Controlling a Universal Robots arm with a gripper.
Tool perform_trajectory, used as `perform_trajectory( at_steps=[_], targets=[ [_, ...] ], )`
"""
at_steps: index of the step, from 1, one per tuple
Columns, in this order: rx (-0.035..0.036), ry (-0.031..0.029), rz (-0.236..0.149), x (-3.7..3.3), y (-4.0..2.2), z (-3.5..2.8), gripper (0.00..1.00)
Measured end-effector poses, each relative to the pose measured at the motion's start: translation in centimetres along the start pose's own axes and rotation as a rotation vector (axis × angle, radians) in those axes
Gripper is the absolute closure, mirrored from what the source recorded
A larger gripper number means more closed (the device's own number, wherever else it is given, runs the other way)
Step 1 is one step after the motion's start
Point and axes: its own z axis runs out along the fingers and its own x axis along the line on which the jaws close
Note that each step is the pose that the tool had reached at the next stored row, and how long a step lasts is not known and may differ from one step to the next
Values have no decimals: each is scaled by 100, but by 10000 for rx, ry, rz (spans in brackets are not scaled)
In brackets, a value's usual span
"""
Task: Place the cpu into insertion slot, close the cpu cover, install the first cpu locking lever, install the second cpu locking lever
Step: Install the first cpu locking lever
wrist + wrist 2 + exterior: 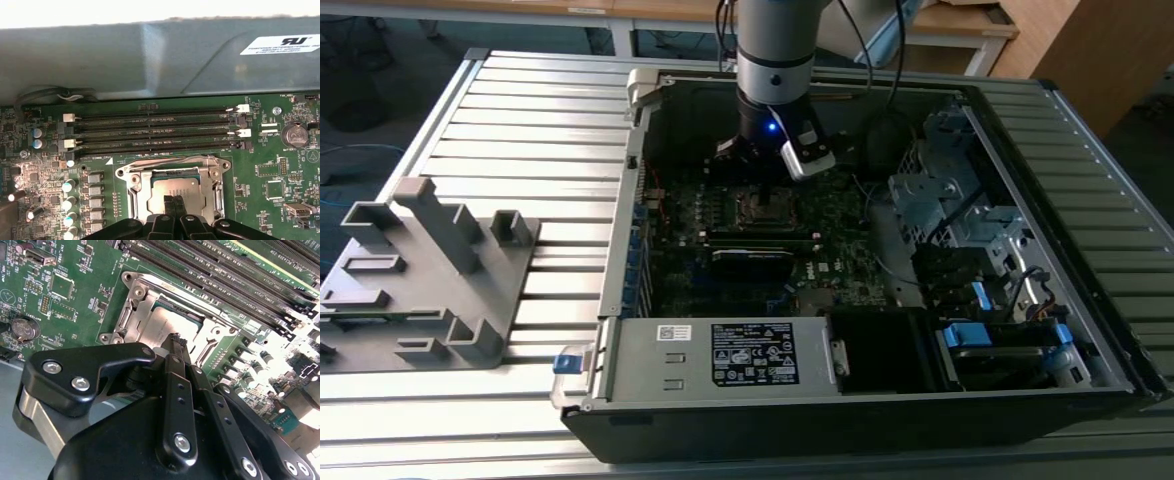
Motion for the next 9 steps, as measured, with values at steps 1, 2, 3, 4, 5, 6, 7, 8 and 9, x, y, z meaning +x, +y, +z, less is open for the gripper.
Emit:
perform_trajectory(
  at_steps=[1, 2, 3, 4, 5, 6, 7, 8, 9],
  targets=[
    [0, 0, 1, 0, 0, 0, 89],
    [0, 0, 0, -1, 0, 0, 89],
    [1, 0, -1, -2, 0, 0, 89],
    [0, 0, -1, -2, 0, 0, 89],
    [0, 0, 0, -3, 0, 0, 89],
    [0, 0, -2, -5, 0, 0, 89],
    [0, 0, -1, -6, 0, 0, 89],
    [0, 1, -1, -6, 0, 0, 89],
    [0, 0, 0, -6, 1, 0, 89]
  ],
)
